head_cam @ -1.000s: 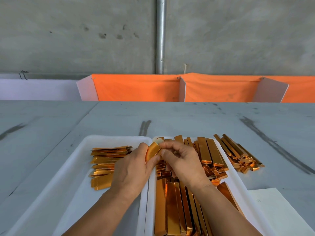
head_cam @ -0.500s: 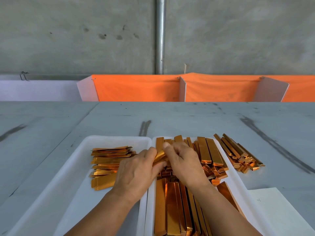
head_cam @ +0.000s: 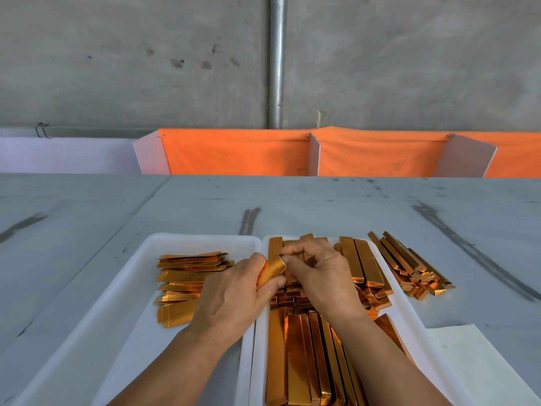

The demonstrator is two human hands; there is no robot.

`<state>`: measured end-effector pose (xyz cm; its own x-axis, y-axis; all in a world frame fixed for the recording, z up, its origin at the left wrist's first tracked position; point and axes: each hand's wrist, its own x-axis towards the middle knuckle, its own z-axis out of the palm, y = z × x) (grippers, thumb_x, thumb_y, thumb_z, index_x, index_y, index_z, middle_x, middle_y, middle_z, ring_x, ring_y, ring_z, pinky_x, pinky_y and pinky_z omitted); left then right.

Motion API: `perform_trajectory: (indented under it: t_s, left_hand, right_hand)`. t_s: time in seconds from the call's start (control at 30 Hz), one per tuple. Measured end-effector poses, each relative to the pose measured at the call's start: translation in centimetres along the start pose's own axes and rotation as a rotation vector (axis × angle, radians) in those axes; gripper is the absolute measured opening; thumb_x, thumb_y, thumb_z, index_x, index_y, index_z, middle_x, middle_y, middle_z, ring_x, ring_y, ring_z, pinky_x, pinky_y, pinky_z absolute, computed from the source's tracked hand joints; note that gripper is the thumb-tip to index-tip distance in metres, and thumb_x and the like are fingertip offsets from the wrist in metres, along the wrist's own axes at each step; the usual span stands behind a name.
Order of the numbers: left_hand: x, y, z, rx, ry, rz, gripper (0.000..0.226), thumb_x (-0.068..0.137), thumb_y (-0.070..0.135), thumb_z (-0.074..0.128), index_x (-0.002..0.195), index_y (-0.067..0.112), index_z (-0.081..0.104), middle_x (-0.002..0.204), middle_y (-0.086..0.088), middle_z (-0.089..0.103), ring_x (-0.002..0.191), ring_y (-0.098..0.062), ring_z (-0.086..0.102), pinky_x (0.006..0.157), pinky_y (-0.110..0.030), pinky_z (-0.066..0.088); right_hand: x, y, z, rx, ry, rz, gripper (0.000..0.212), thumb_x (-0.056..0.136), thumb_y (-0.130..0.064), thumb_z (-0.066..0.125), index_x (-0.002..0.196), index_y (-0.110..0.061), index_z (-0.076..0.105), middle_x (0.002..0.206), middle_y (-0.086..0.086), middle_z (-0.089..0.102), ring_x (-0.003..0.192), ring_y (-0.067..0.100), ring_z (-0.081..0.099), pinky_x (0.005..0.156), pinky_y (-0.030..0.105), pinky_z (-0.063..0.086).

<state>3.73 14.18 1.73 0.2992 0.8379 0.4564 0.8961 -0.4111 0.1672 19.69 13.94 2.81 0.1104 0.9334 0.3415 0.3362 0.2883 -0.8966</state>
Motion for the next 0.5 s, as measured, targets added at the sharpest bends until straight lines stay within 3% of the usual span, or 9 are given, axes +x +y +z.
perform_trajectory:
  t_s: [0.1, 0.17, 0.33, 0.5]
  left_hand:
    - [0.02, -0.06, 0.01, 0.007, -0.007, 0.01, 0.049, 0.082, 0.072, 0.021, 0.103, 0.033, 0.042, 0.075, 0.013, 0.045, 0.06, -0.006, 0.046, 0.048, -0.012, 0.025]
    - [0.01, -0.1, 0.04, 0.0, -0.004, 0.015, 0.048, 0.082, 0.072, 0.021, 0.1, 0.033, 0.041, 0.074, 0.013, 0.045, 0.059, -0.007, 0.047, 0.048, -0.012, 0.026]
    - [0.06, -0.24, 0.28, -0.023, 0.027, 0.0, 0.05, 0.079, 0.074, 0.017, 0.097, 0.032, 0.038, 0.07, 0.013, 0.044, 0.056, -0.006, 0.047, 0.046, -0.013, 0.027]
    - [0.07, -0.17, 0.39, -0.065, 0.069, -0.01, 0.051, 0.078, 0.074, 0.012, 0.093, 0.032, 0.035, 0.063, 0.014, 0.038, 0.05, -0.004, 0.042, 0.044, -0.014, 0.026]
  right_hand:
    - [-0.01, 0.06, 0.01, -0.069, -0.003, 0.013, 0.016, 0.092, -0.02, 0.069, 0.086, -0.035, 0.072, 0.095, -0.011, 0.062, 0.082, 0.007, 0.063, 0.068, 0.018, 0.053]
    - [-0.03, 0.07, 0.0, -0.053, -0.037, 0.045, 0.017, 0.094, -0.021, 0.065, 0.087, -0.036, 0.069, 0.094, -0.009, 0.064, 0.08, 0.004, 0.065, 0.062, 0.015, 0.052]
    - [-0.36, -0.44, -0.07, 0.122, -0.12, 0.145, 0.016, 0.099, -0.026, 0.058, 0.101, -0.024, 0.074, 0.081, -0.002, 0.07, 0.053, 0.002, 0.06, 0.051, 0.018, 0.048]
    - [-0.56, -0.82, -0.03, 0.241, -0.167, 0.167, 0.019, 0.099, -0.028, 0.058, 0.098, -0.021, 0.075, 0.078, 0.009, 0.071, 0.045, 0.011, 0.052, 0.049, 0.022, 0.05]
